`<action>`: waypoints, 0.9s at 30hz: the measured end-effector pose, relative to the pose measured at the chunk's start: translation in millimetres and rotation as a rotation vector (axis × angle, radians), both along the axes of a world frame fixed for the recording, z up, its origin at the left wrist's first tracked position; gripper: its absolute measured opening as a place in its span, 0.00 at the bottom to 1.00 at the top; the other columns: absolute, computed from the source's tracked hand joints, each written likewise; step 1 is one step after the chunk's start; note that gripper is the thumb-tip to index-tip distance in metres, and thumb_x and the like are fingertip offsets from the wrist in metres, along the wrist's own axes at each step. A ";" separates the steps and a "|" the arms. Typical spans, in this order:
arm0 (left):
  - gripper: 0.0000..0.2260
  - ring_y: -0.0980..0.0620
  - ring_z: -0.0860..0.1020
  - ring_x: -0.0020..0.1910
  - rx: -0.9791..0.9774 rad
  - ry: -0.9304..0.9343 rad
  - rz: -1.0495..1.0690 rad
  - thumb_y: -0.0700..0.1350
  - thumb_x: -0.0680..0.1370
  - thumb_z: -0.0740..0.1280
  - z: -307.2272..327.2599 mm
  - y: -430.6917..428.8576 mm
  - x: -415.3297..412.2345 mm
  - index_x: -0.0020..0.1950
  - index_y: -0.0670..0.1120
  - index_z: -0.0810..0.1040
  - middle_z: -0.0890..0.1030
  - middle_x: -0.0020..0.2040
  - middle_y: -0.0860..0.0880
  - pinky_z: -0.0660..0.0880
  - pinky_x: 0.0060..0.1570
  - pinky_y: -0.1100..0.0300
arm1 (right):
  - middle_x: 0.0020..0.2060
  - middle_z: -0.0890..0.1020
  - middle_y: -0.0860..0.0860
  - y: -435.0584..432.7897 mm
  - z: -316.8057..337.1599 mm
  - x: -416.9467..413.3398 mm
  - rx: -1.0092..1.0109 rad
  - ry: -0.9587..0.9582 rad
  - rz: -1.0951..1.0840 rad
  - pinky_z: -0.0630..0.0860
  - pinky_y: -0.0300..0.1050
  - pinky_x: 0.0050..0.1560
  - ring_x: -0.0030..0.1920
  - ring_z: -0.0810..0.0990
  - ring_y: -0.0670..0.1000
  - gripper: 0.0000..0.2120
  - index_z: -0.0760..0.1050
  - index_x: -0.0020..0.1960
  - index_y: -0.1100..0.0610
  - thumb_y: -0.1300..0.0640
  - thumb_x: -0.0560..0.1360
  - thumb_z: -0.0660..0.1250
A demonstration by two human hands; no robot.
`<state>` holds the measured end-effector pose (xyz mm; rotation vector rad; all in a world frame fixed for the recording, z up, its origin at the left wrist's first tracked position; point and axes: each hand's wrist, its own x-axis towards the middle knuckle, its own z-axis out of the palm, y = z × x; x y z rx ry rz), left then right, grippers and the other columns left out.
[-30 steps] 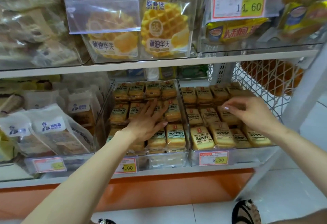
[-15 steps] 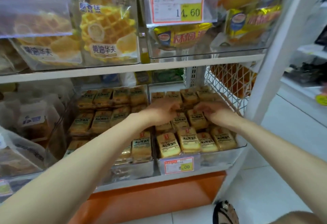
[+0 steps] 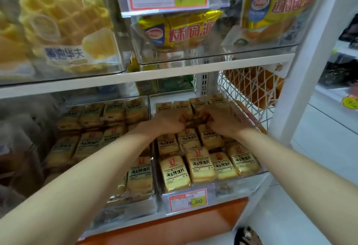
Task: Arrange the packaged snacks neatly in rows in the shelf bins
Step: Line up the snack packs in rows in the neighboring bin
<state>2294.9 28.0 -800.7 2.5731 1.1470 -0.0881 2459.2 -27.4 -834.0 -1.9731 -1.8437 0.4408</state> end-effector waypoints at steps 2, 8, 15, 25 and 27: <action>0.14 0.50 0.75 0.55 -0.009 0.050 -0.006 0.41 0.78 0.59 -0.6 -1.1 0.7 0.63 0.47 0.73 0.78 0.57 0.49 0.73 0.54 0.57 | 0.55 0.79 0.49 -1.0 3.4 4.0 0.002 0.010 -0.025 0.72 0.45 0.54 0.56 0.76 0.49 0.12 0.77 0.52 0.51 0.63 0.77 0.57; 0.13 0.54 0.74 0.43 -0.109 0.095 0.025 0.47 0.81 0.51 2.4 -2.2 10.6 0.52 0.45 0.75 0.77 0.48 0.48 0.68 0.42 0.61 | 0.58 0.79 0.52 -3.4 11.8 4.7 -0.065 -0.120 0.007 0.69 0.45 0.57 0.59 0.75 0.52 0.15 0.78 0.57 0.54 0.56 0.80 0.54; 0.16 0.47 0.70 0.64 -0.201 -0.008 0.047 0.41 0.81 0.53 7.9 -14.9 3.9 0.68 0.44 0.70 0.72 0.66 0.45 0.64 0.50 0.63 | 0.56 0.80 0.52 -8.5 17.6 8.9 -0.038 -0.200 -0.049 0.70 0.47 0.58 0.57 0.76 0.55 0.15 0.80 0.52 0.56 0.56 0.79 0.54; 0.15 0.52 0.71 0.50 -0.242 0.055 0.027 0.43 0.81 0.53 1.0 -8.0 -1.0 0.63 0.43 0.72 0.75 0.56 0.47 0.65 0.37 0.67 | 0.52 0.81 0.58 -6.0 24.7 9.0 -0.112 -0.085 -0.129 0.71 0.44 0.49 0.52 0.78 0.57 0.17 0.78 0.54 0.63 0.53 0.77 0.58; 0.14 0.56 0.72 0.46 -0.290 0.009 0.053 0.44 0.81 0.54 -0.5 -5.2 0.3 0.63 0.43 0.72 0.73 0.49 0.50 0.64 0.35 0.68 | 0.51 0.81 0.57 -4.2 21.5 9.5 -0.124 -0.020 -0.104 0.71 0.46 0.51 0.51 0.78 0.55 0.17 0.78 0.53 0.63 0.52 0.79 0.56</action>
